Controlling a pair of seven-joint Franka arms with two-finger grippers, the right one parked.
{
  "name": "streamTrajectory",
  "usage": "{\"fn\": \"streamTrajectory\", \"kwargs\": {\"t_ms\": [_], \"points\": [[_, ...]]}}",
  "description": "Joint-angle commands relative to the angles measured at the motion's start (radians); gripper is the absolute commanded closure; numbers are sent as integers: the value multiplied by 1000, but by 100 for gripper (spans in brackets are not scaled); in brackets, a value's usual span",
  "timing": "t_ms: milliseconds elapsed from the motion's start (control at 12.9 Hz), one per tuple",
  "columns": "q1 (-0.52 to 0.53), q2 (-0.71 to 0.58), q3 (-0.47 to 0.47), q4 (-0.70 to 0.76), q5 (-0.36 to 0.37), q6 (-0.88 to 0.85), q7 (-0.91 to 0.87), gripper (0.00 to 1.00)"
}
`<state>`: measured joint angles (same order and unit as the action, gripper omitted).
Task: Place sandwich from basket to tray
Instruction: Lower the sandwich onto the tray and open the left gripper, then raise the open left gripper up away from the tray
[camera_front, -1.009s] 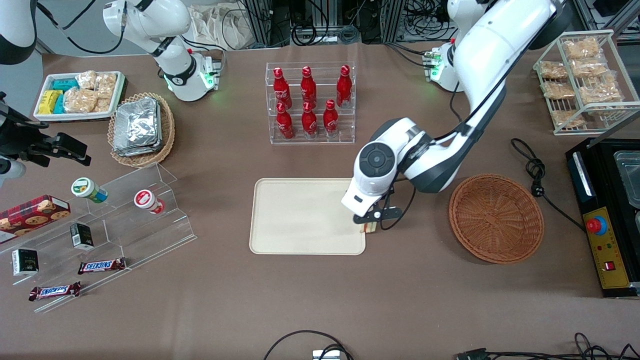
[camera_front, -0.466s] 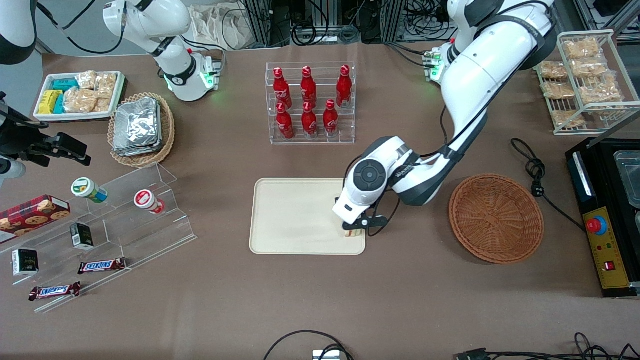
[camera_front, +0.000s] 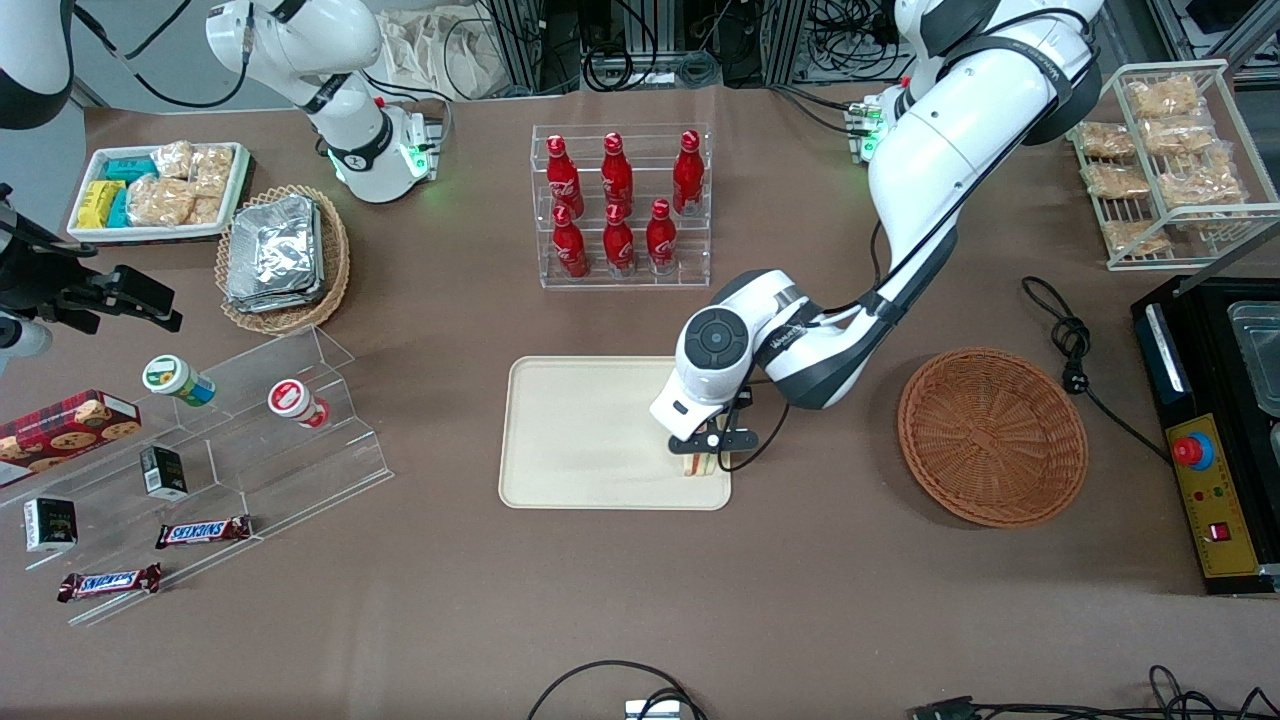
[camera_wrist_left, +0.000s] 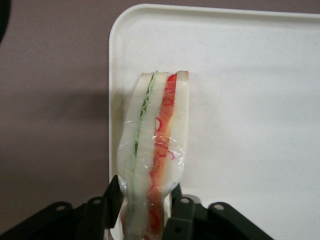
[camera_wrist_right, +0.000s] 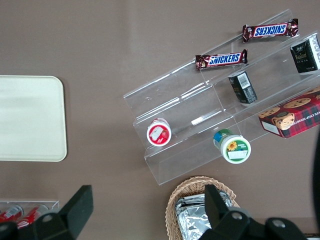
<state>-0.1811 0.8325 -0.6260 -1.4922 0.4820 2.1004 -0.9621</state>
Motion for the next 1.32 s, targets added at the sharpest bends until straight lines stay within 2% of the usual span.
{"fn": "streamTrajectory", "kwargs": {"t_ms": [0,310,466,621,853,1009,1086,1241], "points": [[-9,-16,2,23,12,-23,-23,0],[-12,-128,-11,-3,6,-161,-40,0],[15,-229,-46,-90,0,-217,-32,0],[124,-369,-104,-248,-63,-208,-14,0],[406,-527,-306,-406,-143,-217,130,0],[544,-536,-440,-396,-146,-276,147,0],[583,-535,-478,-369,-146,-305,149,0],[598,-533,-491,-355,-145,-332,151,0]]}}
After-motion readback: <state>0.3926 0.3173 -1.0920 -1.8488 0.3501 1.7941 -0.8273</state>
